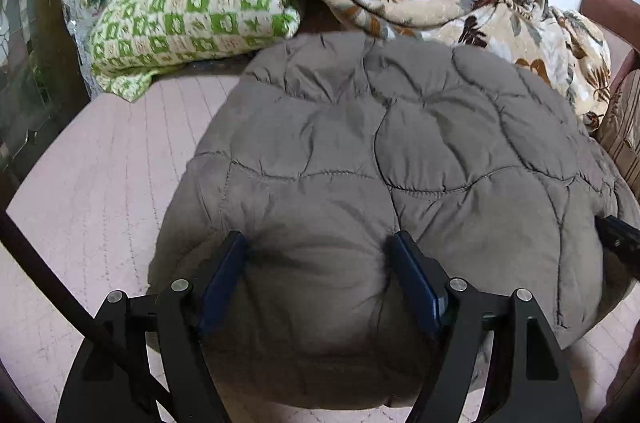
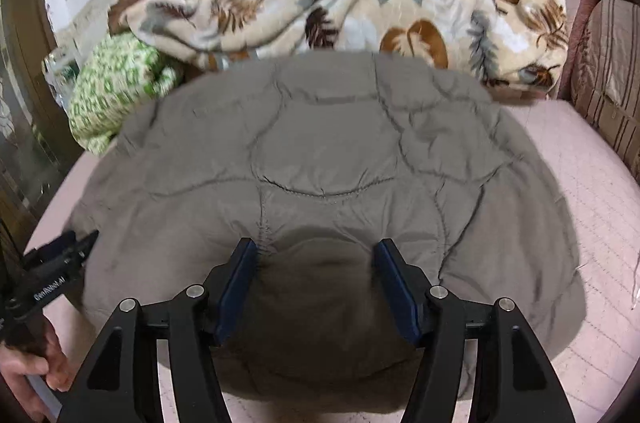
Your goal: Fold large clothes
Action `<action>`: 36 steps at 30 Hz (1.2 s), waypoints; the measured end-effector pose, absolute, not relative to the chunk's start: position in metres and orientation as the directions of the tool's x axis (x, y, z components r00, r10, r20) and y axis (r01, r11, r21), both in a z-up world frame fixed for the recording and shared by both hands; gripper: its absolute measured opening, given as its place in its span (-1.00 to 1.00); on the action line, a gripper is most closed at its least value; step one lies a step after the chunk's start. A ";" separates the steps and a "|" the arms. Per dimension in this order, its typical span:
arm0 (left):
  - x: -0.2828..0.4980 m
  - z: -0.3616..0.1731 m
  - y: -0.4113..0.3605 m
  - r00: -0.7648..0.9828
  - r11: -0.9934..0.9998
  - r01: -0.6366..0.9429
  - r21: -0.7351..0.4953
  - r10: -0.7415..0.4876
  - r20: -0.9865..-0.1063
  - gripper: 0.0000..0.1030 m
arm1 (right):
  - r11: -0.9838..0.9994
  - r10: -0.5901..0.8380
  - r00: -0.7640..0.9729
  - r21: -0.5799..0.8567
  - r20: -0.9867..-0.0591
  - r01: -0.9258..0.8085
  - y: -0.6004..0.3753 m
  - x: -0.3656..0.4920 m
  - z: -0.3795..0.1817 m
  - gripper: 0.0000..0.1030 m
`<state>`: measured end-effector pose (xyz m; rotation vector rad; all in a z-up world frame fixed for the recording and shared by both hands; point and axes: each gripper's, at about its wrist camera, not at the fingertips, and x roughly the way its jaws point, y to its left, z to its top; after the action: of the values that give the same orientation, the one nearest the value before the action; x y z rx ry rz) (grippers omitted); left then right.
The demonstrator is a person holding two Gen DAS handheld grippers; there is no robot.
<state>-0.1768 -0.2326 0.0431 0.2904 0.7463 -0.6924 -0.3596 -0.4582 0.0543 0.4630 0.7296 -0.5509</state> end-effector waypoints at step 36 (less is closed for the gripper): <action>-0.141 0.077 -0.182 0.581 0.856 0.514 -0.060 -0.399 -0.709 0.48 | 0.530 -0.277 0.605 0.406 -0.746 0.744 -0.534 -0.448 0.057 0.21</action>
<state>-0.1408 -0.1819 0.0768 0.1586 0.7868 -0.5360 -0.4481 -0.5337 0.0573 0.7888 0.6728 -0.6674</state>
